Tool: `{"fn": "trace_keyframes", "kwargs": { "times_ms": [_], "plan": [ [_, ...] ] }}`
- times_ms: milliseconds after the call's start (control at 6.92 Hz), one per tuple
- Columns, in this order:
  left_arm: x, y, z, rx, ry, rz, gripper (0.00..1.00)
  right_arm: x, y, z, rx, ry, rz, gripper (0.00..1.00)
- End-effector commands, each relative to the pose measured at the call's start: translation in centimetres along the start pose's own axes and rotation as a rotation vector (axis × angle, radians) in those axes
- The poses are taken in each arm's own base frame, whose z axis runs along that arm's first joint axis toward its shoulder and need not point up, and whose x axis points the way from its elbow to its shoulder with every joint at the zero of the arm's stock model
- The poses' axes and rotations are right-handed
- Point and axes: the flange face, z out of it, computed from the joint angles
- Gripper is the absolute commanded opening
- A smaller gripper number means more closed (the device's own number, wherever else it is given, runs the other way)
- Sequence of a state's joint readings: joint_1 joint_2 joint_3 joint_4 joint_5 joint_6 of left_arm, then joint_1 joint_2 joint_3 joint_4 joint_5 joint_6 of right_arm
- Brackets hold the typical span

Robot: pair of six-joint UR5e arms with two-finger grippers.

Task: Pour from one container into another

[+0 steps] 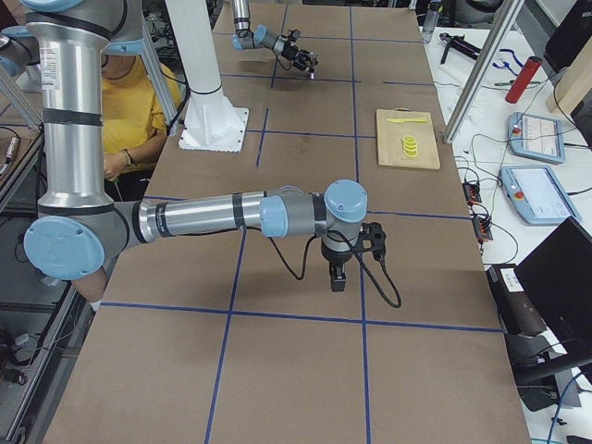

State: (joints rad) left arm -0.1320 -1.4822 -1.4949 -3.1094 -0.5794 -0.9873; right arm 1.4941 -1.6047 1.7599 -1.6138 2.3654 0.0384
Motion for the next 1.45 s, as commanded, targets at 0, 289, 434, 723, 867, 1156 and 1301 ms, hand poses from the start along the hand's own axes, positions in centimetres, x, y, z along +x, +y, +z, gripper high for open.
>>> {"fn": "trace_keyframes", "kwargs": {
  "times_ms": [0,289,434,723,867,1156,1301],
  "plan": [
    [0.2,0.1,0.1,-0.013,0.012,0.004,0.33,0.0,-0.1,0.0,0.000,0.000,0.000,1.00],
    [0.4,-0.7,-0.3,-0.026,0.058,-0.039,0.00,-0.2,-0.2,-0.2,0.004,0.000,-0.004,1.00],
    [0.1,-0.8,-0.8,-0.062,0.122,-0.065,0.00,-0.5,-0.2,-0.5,0.009,0.000,-0.010,1.00],
    [0.4,-3.9,-0.1,0.000,0.120,0.031,0.00,-0.4,-0.1,-0.9,0.018,0.002,-0.008,1.00],
    [0.9,-5.4,0.3,0.030,0.120,0.097,0.00,-0.6,0.0,-1.3,0.027,0.005,-0.012,1.00],
    [2.8,-10.4,-0.7,0.097,0.153,0.031,0.00,-1.9,-0.5,-3.0,0.062,0.012,-0.028,1.00],
    [3.6,-11.6,-1.2,0.116,0.176,-0.003,0.00,-2.5,-0.7,-3.5,0.074,0.008,-0.042,1.00]
  ]
}}
